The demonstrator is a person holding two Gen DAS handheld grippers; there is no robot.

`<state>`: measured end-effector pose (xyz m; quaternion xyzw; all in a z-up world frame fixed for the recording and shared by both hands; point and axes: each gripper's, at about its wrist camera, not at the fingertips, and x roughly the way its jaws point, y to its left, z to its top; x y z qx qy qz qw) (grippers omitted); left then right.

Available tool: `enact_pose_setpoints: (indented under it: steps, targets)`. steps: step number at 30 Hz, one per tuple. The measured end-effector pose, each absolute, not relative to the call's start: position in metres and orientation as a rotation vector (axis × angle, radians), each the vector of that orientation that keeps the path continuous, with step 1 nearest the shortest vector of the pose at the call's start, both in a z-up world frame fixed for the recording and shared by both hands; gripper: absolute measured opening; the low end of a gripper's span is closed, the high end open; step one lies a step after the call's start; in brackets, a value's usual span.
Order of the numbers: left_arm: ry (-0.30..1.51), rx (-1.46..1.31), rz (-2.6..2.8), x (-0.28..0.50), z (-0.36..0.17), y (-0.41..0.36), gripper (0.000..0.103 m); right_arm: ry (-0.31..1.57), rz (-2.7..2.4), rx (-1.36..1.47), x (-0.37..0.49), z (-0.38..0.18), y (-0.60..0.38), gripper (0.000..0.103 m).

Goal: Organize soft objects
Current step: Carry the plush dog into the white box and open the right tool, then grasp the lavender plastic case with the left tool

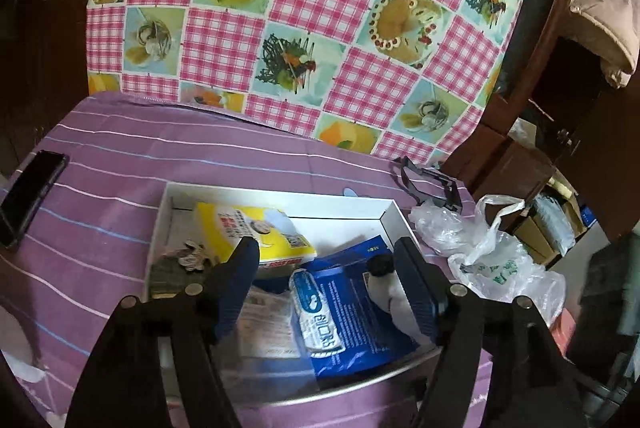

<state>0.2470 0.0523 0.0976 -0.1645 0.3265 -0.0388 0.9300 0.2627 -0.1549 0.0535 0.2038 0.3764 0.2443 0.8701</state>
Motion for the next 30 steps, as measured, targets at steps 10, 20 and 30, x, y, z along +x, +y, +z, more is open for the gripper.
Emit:
enact_pose_setpoints:
  steps: [10, 20, 30]
  targets:
    - [0.798, -0.313, 0.0, 0.209, 0.091, 0.089, 0.07, 0.758, 0.471, 0.395, 0.252, 0.063, -0.159, 0.072]
    - [0.824, -0.372, -0.051, 0.167, 0.075, 0.111, 0.07, 0.877, 0.615, 0.251, 0.222, 0.071, -0.125, 0.071]
    - [0.944, -0.416, -0.148, 0.176, 0.035, 0.113, 0.07, 1.014, 0.709, 0.127, 0.199, 0.058, -0.099, 0.056]
